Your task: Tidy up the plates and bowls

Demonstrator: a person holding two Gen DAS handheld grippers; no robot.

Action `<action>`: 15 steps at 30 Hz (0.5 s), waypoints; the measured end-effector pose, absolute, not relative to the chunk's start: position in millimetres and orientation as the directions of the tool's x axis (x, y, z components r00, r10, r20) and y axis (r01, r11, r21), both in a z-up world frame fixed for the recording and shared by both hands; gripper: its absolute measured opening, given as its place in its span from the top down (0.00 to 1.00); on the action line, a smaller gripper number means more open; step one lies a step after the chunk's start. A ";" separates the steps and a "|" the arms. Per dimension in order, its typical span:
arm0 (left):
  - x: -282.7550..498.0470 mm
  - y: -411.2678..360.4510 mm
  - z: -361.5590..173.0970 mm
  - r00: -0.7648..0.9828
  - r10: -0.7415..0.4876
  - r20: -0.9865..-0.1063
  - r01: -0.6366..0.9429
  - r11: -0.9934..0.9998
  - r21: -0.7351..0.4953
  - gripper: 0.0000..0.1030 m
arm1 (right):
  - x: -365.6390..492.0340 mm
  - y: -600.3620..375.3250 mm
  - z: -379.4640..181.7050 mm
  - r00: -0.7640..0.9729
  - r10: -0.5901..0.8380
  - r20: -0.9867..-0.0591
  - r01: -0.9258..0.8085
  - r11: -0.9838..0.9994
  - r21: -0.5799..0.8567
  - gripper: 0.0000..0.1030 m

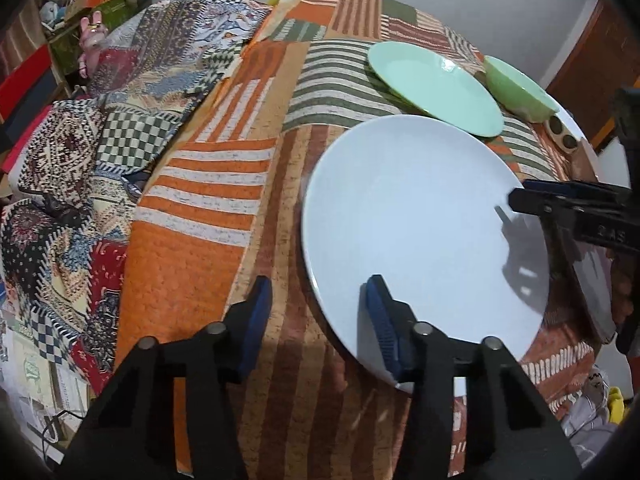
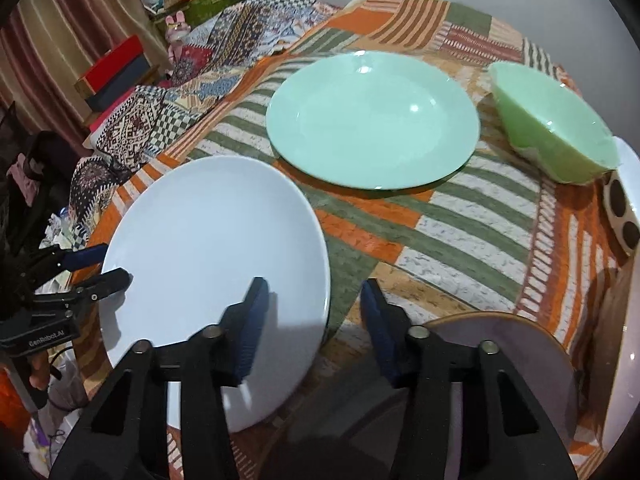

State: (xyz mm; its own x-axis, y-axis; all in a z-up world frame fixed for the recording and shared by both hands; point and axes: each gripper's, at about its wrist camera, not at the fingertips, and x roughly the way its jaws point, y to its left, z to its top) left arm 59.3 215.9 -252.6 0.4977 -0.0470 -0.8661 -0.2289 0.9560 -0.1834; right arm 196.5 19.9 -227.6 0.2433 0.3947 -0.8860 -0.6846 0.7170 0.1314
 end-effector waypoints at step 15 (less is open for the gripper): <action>60.8 211.6 -253.9 0.498 -0.105 -0.861 -0.190 0.955 -0.227 0.71 | 198.7 29.6 -234.7 0.204 0.382 -0.901 -0.701 0.700 0.138 0.78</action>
State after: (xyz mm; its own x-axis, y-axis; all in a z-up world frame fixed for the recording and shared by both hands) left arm 60.8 211.6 -253.9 0.4976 -0.1054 -0.8610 -0.1896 0.9554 -0.2265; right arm 198.7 29.6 -234.7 0.2035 0.3821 -0.9014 -0.7008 0.6998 0.1384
